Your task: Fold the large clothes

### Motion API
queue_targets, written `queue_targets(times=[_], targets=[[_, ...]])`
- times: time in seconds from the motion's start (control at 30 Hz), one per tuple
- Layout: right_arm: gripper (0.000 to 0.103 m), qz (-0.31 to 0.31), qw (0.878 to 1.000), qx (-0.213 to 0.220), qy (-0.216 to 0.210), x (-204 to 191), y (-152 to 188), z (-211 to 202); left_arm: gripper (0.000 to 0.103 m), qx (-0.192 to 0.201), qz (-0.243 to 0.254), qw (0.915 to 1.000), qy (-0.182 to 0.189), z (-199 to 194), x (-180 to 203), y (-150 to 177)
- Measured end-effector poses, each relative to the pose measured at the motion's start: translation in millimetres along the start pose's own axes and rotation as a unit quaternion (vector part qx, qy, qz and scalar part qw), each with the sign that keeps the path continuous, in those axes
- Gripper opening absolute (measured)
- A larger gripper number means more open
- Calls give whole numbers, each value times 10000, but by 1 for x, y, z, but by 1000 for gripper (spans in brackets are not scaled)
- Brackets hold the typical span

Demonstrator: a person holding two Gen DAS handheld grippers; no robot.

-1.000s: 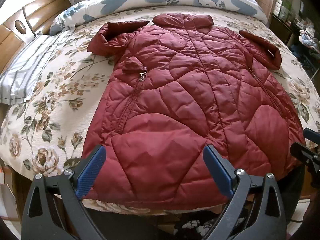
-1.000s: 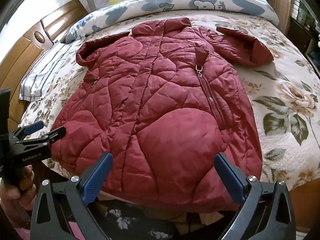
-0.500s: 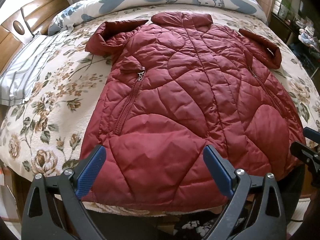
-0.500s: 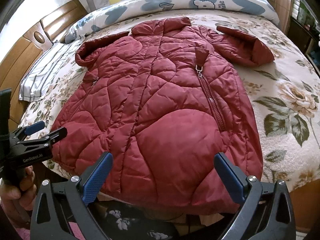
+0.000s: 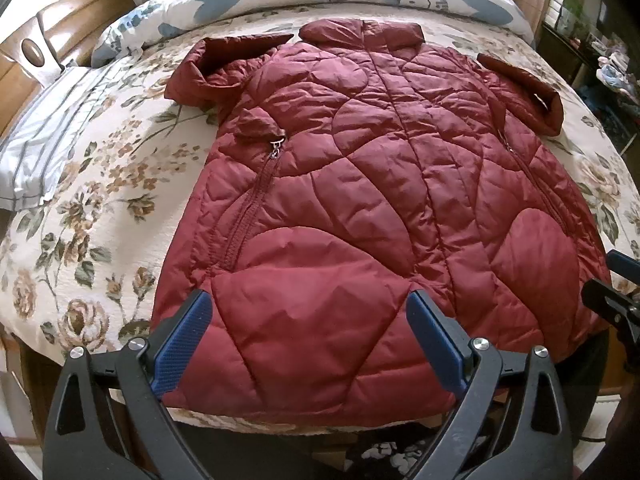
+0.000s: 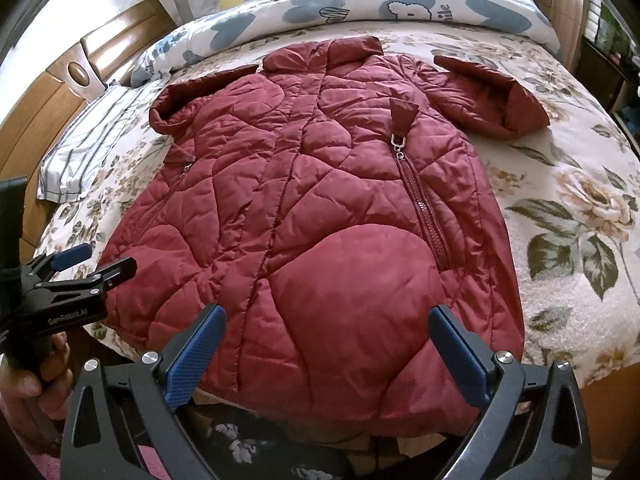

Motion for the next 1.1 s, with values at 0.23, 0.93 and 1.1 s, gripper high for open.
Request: queue_targets(times=[0.23,0.93,1.1], targets=[[100,-5,10000,-79,10,1,0,5,99,133,115,9998,-61,3,-3,-5],[95,252,9987,312,303,56,-55,17,99,658,159,9976,-136,14,-12,-53],[86,475,9966,412,533,97,-93,26,99,531,194,9979,-308,18,-18,-72]])
Point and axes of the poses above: each gripper's, at about its wrist camera, not at the fingertips, and z roughly the way its jaws point, x to its right, y to its underside, the point moved 9 cm from there along z, roughly the way its jaws point, and after that the axes turned 9 degrees about y, right-handed, at the moved point
